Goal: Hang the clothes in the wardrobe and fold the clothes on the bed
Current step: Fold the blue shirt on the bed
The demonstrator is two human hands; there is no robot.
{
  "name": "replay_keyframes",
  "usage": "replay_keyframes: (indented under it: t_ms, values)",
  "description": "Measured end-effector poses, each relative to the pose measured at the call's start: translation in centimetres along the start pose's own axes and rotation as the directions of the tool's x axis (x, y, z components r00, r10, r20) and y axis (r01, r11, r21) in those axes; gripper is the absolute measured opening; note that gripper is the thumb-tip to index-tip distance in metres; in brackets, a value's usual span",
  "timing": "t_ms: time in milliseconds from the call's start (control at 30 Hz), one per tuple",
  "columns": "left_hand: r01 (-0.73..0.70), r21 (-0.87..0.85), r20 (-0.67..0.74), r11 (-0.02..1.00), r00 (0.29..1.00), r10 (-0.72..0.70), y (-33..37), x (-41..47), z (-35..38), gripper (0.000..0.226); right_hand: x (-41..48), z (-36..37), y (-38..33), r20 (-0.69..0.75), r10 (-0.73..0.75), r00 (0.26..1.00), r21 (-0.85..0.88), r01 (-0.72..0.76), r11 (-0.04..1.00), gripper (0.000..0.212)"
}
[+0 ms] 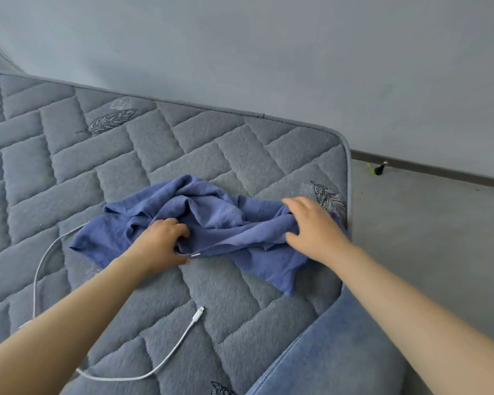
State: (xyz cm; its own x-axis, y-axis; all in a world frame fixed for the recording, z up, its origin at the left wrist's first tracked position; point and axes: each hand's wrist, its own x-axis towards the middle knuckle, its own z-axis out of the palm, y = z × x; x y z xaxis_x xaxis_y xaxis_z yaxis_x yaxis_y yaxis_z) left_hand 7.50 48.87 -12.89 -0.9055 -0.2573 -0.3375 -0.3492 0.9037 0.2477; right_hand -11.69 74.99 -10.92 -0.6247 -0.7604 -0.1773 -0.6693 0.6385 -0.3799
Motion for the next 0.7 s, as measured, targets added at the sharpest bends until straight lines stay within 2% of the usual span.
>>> replay_keyframes:
  t_ms: [67,133,267,333,400,467,533,567,633,700]
  values:
    - [-0.016,0.081,-0.056,0.997,0.998,0.021,-1.4,-1.2,0.3,0.039,0.5,0.9,-1.6,0.071,-0.139,0.988,-0.130,0.147,0.981,0.068]
    - [-0.035,0.119,-0.084,0.992,0.995,0.045,-2.4,-2.1,0.0,0.040,0.7,1.8,-2.7,0.103,-0.181,0.978,-0.228,0.200,0.953,0.066]
    - [-0.165,0.185,-0.144,0.969,0.971,0.193,-3.7,-2.9,-0.4,0.040,0.2,2.8,-2.7,0.039,-0.191,0.981,-0.299,0.193,0.934,0.058]
    - [-0.165,0.217,-0.170,0.962,0.964,0.203,-4.0,-2.7,-0.3,0.041,-0.6,2.8,-2.5,0.022,-0.238,0.971,-0.285,0.234,0.930,0.048]
    - [-0.134,0.210,-0.196,0.968,0.965,0.176,-4.2,-2.4,-0.2,0.040,-1.7,2.9,-2.5,-0.043,-0.354,0.934,-0.314,0.324,0.893,0.036]
    - [-0.129,0.211,-0.218,0.969,0.960,0.176,-3.9,-2.0,-0.3,0.026,-2.3,3.1,-2.5,-0.098,-0.414,0.905,-0.392,0.348,0.852,0.025]
    - [-0.145,0.223,-0.253,0.964,0.946,0.201,-3.5,-1.8,-0.5,0.006,-2.3,2.9,-2.5,-0.121,-0.371,0.921,-0.407,0.295,0.864,0.007]
    - [-0.148,0.216,-0.265,0.965,0.942,0.204,-3.4,-1.8,-0.7,0.009,-2.0,2.5,-2.5,-0.136,-0.309,0.941,-0.389,0.236,0.890,0.008]
    - [-0.145,0.146,-0.313,0.979,0.932,0.185,-3.4,-1.8,-1.2,0.032,-1.5,1.5,-2.4,-0.182,-0.160,0.970,-0.305,0.099,0.947,0.005]
    - [-0.101,0.069,-0.402,0.993,0.908,0.120,-3.1,-1.8,-2.2,0.031,-1.2,0.4,-2.5,-0.266,-0.027,0.964,-0.166,-0.018,0.986,0.017]
